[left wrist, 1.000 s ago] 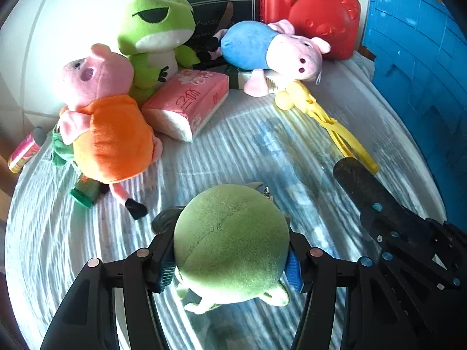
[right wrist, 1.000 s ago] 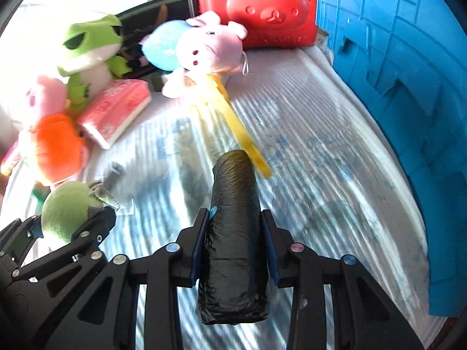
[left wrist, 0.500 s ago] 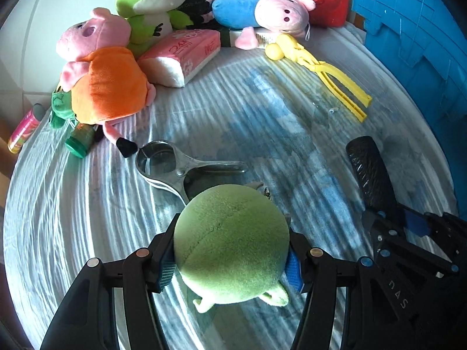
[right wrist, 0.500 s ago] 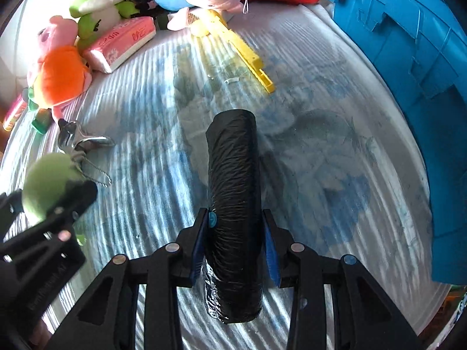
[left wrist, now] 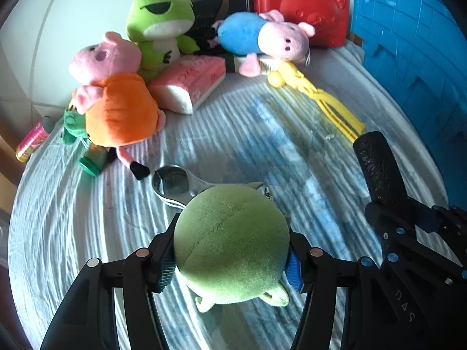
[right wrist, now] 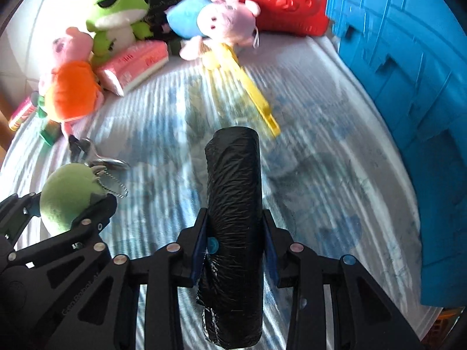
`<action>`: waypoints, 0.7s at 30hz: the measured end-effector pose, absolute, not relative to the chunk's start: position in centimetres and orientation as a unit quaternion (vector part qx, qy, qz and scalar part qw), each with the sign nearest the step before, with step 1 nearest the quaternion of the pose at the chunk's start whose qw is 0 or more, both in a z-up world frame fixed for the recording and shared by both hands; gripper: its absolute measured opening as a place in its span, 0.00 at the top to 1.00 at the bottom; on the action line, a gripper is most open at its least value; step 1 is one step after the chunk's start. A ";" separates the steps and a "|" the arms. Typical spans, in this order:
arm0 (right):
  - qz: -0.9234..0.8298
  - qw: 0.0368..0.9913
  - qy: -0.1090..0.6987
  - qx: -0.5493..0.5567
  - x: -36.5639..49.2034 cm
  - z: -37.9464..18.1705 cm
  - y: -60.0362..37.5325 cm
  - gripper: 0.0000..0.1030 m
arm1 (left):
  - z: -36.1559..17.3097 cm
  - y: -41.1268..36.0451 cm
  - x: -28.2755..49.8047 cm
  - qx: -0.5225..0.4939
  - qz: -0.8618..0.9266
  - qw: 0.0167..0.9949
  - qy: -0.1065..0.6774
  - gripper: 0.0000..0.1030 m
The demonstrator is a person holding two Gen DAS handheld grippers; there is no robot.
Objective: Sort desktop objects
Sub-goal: 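Lift and carry the green plush and black roll toward the blue bin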
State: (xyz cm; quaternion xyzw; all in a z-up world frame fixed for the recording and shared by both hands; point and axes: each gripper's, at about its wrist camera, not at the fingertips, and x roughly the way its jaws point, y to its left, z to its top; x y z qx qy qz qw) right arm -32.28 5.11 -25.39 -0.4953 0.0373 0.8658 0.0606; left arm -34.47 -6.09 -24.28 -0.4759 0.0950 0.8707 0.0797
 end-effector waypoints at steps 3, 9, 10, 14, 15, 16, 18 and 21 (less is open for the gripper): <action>0.880 0.056 0.033 -0.471 -31.6 -22.9 4.3 0.67 | -21.4 -7.2 -33.3 -0.451 0.885 0.079 0.086 0.42; 0.906 0.043 0.017 -0.420 -29.0 -17.0 2.4 0.67 | -15.3 -9.6 -30.6 -0.402 0.910 0.077 0.062 0.42; 0.910 0.041 0.014 -0.411 -28.6 -16.0 2.2 0.67 | -14.3 -9.9 -30.1 -0.394 0.914 0.077 0.059 0.42; 0.926 0.037 0.005 -0.376 -26.6 -11.6 1.7 0.67 | -10.4 -10.5 -28.2 -0.360 0.929 0.079 0.045 0.42; 0.930 0.036 0.002 -0.366 -26.1 -10.5 1.7 0.67 | -9.5 -10.5 -27.7 -0.351 0.932 0.080 0.041 0.42; 0.933 0.035 0.000 -0.358 -25.6 -9.5 1.7 0.67 | -8.7 -10.3 -27.3 -0.344 0.935 0.081 0.038 0.42; 0.939 0.034 -0.006 -0.342 -24.8 -7.6 2.1 0.67 | -7.0 -9.7 -26.5 -0.329 0.940 0.083 0.033 0.42; 0.947 0.026 0.001 -0.321 -23.7 -5.1 3.4 0.67 | -4.9 -8.3 -25.4 -0.307 0.948 0.083 0.028 0.42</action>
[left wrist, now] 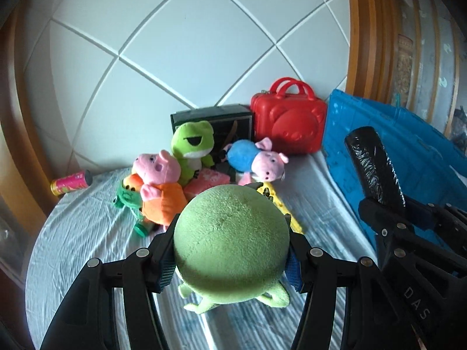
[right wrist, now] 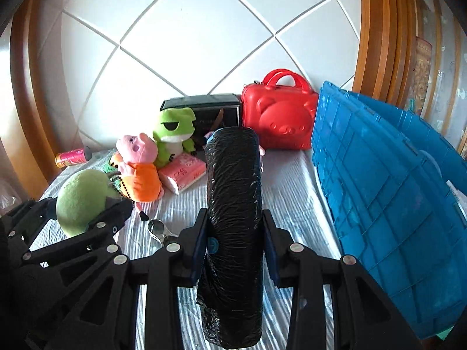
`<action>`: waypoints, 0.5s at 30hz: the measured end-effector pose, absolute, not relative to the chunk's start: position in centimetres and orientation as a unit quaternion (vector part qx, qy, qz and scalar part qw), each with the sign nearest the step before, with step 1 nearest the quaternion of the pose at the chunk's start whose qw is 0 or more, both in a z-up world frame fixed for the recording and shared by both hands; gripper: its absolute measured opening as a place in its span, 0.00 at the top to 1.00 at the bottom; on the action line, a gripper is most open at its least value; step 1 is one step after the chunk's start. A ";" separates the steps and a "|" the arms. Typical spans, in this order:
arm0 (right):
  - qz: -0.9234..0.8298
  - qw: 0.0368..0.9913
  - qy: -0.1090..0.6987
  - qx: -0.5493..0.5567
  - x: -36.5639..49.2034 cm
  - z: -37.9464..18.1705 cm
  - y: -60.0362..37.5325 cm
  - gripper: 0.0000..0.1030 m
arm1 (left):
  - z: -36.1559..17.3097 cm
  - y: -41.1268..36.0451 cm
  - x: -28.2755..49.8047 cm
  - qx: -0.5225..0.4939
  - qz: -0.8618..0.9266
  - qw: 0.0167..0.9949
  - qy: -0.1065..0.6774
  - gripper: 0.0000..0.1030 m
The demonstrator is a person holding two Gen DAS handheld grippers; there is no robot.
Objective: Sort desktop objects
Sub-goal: 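Lift and carry the green plush and black roll toward the blue bin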
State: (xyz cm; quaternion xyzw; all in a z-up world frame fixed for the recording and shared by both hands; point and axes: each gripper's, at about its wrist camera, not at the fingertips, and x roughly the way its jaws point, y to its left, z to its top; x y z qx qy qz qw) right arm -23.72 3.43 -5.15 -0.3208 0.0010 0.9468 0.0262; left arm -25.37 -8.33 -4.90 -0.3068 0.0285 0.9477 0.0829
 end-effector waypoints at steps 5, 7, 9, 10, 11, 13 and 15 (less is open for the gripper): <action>0.961 0.013 -0.007 -0.277 -21.8 -1.7 7.1 0.67 | -2.0 -4.1 -23.5 -0.266 0.961 0.068 0.021 0.42; 0.965 0.004 -0.009 -0.260 -20.9 -0.4 9.1 0.67 | -1.0 -1.7 -22.5 -0.251 0.966 0.056 0.016 0.42; 0.970 -0.008 -0.014 -0.242 -19.8 0.9 11.5 0.67 | 0.2 1.0 -21.6 -0.238 0.970 0.044 0.009 0.42; 0.972 -0.015 -0.017 -0.233 -19.0 1.7 12.9 0.67 | 0.8 2.4 -21.1 -0.234 0.971 0.040 0.006 0.42; 0.974 -0.022 -0.019 -0.224 -18.3 2.5 14.3 0.67 | 1.4 4.0 -20.6 -0.232 0.972 0.039 0.004 0.42; 0.977 -0.032 -0.024 -0.209 -16.7 4.1 17.1 0.67 | 2.8 7.1 -19.6 -0.227 0.973 0.038 0.002 0.42; 0.980 -0.035 -0.025 -0.195 -15.1 5.4 20.4 0.67 | 4.1 10.2 -18.4 -0.219 0.975 0.033 0.001 0.42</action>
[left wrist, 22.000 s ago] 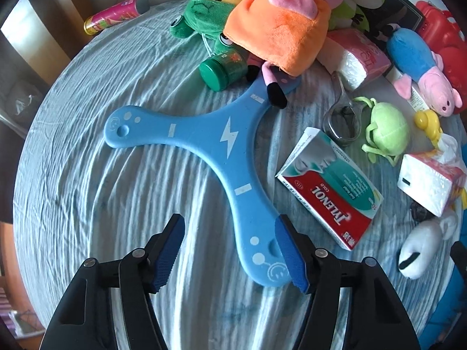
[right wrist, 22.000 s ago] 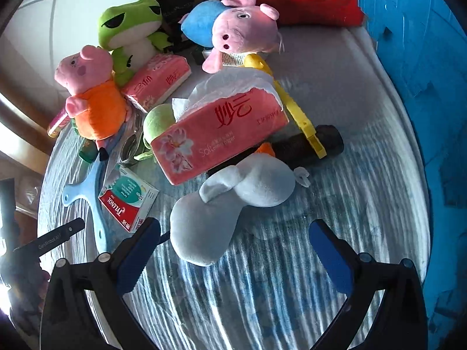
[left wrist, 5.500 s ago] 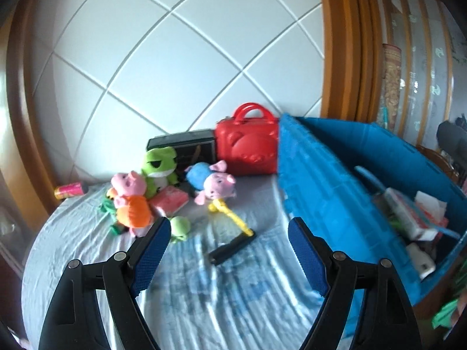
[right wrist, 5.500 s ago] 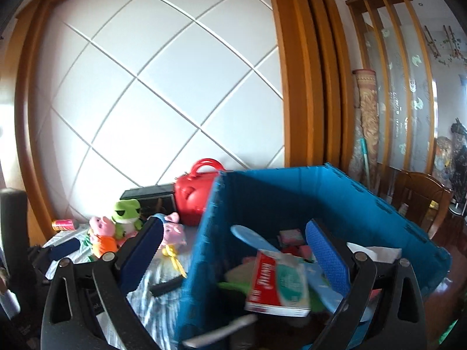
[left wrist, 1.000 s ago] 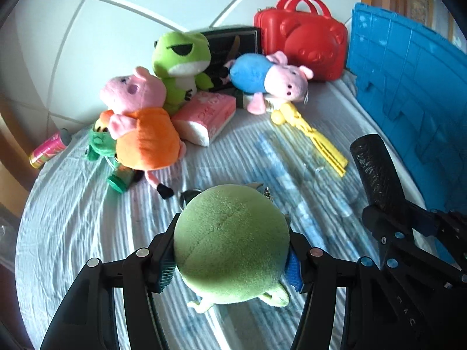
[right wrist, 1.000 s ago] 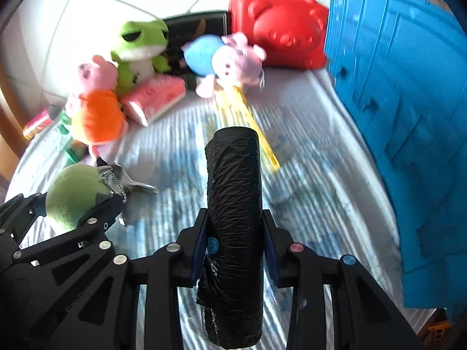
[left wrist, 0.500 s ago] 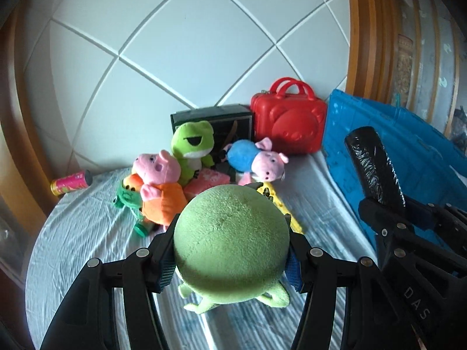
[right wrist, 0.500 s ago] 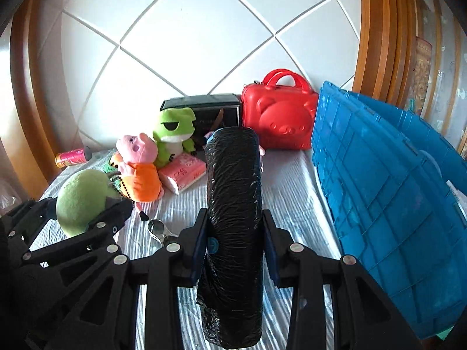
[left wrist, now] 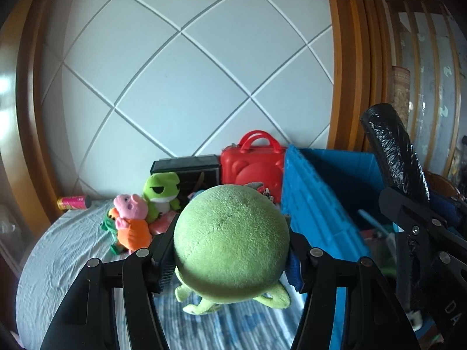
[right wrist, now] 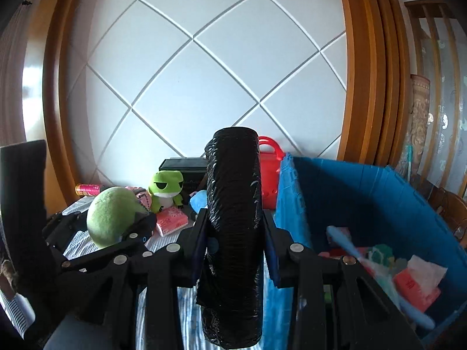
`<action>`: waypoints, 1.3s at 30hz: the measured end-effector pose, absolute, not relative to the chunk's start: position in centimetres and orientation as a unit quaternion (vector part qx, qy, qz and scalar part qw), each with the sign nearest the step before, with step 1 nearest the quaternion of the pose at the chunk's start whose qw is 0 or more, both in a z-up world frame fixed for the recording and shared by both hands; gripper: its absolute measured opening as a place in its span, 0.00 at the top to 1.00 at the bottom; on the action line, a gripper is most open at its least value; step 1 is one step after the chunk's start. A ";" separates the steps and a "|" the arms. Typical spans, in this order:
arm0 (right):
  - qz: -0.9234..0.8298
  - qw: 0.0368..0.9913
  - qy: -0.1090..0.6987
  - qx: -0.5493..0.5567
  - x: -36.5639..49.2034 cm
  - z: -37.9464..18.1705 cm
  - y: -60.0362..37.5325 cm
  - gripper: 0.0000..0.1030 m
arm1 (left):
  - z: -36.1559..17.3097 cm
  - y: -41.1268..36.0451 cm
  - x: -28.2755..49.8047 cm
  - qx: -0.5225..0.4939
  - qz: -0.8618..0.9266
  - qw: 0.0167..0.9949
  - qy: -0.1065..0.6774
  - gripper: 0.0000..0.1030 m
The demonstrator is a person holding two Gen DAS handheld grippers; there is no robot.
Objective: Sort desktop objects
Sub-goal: 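Lift and carry the green plush and black roll toward the blue bin, then open both tools over the bin to drop the green plush and black roll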
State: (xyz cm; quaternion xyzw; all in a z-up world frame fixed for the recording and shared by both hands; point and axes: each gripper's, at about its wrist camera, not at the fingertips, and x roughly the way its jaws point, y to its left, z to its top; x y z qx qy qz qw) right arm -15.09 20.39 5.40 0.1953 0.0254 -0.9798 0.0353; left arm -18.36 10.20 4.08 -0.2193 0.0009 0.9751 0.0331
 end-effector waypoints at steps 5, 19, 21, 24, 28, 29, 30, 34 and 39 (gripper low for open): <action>-0.984 0.013 0.011 0.177 -11.8 7.0 29.0 0.67 | 5.8 17.9 -15.9 -0.224 0.973 0.047 0.022 0.42; -0.962 -0.090 -0.029 0.256 -9.1 3.1 46.8 0.67 | 3.3 34.9 -16.3 -0.291 0.945 0.125 0.082 0.42; -0.958 -0.099 -0.031 0.266 -9.3 2.4 48.2 0.67 | 2.5 36.5 -16.7 -0.303 0.940 0.131 0.089 0.42; -0.954 -0.110 -0.035 0.277 -9.9 1.7 49.9 0.67 | 1.4 38.5 -17.2 -0.317 0.933 0.140 0.098 0.42; -0.948 -0.118 -0.028 0.295 -11.2 0.8 51.2 0.67 | 0.5 40.1 -17.7 -0.329 0.927 0.147 0.107 0.39; -0.946 -0.118 -0.027 0.300 -11.6 0.6 51.4 0.67 | 0.3 40.3 -17.9 -0.333 0.925 0.148 0.107 0.38; -0.944 -0.118 -0.026 0.306 -11.9 0.4 51.6 0.67 | 0.2 40.5 -18.1 -0.340 0.922 0.153 0.105 0.36; -0.940 -0.115 -0.045 0.319 -12.6 -0.4 52.7 0.67 | 0.4 40.8 -18.0 -0.339 0.921 0.163 0.101 0.22; -0.941 -0.122 -0.049 0.310 -12.8 -0.4 53.7 0.54 | 0.4 40.8 -18.0 -0.336 0.923 0.163 0.098 0.21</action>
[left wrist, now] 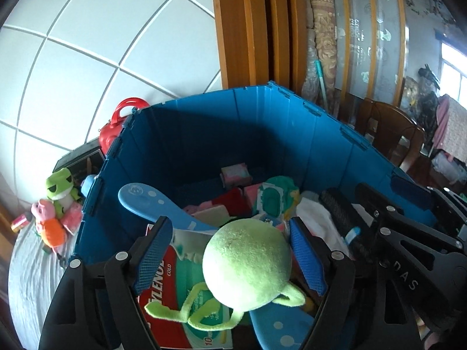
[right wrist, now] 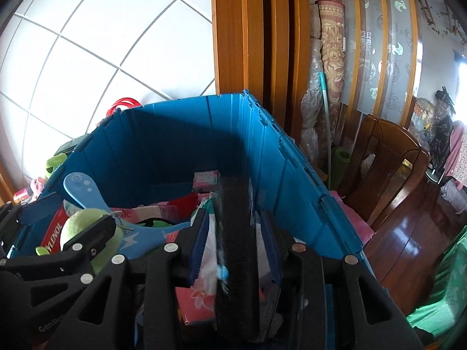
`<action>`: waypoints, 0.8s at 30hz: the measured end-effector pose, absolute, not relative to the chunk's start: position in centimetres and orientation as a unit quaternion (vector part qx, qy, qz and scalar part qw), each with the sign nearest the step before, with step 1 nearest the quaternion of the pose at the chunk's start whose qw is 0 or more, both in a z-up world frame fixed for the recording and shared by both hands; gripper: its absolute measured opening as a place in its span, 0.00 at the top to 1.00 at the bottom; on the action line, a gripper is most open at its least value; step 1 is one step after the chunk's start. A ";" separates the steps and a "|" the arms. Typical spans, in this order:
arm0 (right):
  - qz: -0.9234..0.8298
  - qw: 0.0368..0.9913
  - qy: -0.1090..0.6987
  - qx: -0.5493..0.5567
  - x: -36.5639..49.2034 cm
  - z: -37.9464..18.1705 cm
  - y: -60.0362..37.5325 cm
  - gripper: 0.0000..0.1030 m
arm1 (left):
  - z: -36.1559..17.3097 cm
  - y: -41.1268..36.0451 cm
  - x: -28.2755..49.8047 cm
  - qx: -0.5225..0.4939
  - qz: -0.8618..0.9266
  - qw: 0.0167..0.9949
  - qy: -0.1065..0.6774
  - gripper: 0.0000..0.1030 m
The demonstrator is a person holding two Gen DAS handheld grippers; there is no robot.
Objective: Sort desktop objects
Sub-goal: 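Open both tools over the bin to drop the green plush and black roll, then withdraw both tools from the bin back over the bed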
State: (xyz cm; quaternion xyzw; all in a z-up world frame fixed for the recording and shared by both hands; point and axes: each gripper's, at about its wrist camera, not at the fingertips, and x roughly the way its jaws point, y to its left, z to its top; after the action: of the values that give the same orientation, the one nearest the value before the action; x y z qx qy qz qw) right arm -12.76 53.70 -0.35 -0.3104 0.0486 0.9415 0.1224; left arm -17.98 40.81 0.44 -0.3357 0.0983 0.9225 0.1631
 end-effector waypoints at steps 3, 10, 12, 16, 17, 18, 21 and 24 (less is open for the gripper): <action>0.943 0.132 0.046 -0.302 -12.6 -0.1 53.8 0.39 | 0.6 40.1 -17.9 -0.335 0.924 0.161 0.088 0.20; 0.947 0.132 0.058 -0.288 -11.3 0.6 52.7 0.11 | 2.4 35.8 -16.1 -0.302 0.940 0.146 0.068 0.19; 0.949 0.131 0.062 -0.281 -10.7 1.0 51.8 0.00 | 3.1 33.7 -15.2 -0.288 0.947 0.132 0.061 0.18; 0.956 0.115 0.063 -0.263 -9.0 2.0 48.3 0.00 | 3.8 28.4 -13.3 -0.277 0.956 0.085 0.055 0.16; 0.958 0.106 0.062 -0.258 -8.5 2.2 47.0 0.00 | 3.9 27.1 -12.9 -0.277 0.957 0.070 0.055 0.16; 0.960 0.095 0.061 -0.255 -8.1 2.4 45.6 0.00 | 3.8 25.6 -12.4 -0.278 0.957 0.060 0.054 0.16; 0.966 0.059 0.056 -0.245 -6.6 2.6 41.0 0.00 | 3.5 20.7 -10.6 -0.282 0.957 0.046 0.039 0.16; 0.969 0.023 0.053 -0.241 -5.1 2.4 36.0 0.00 | 3.1 15.7 -8.8 -0.288 0.957 0.035 0.023 0.16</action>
State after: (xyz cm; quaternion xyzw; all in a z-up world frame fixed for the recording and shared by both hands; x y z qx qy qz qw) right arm -5.07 36.00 2.36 -0.2406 0.0532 0.9689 0.0232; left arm -8.76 15.72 3.06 -0.2883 0.0227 0.9566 0.0354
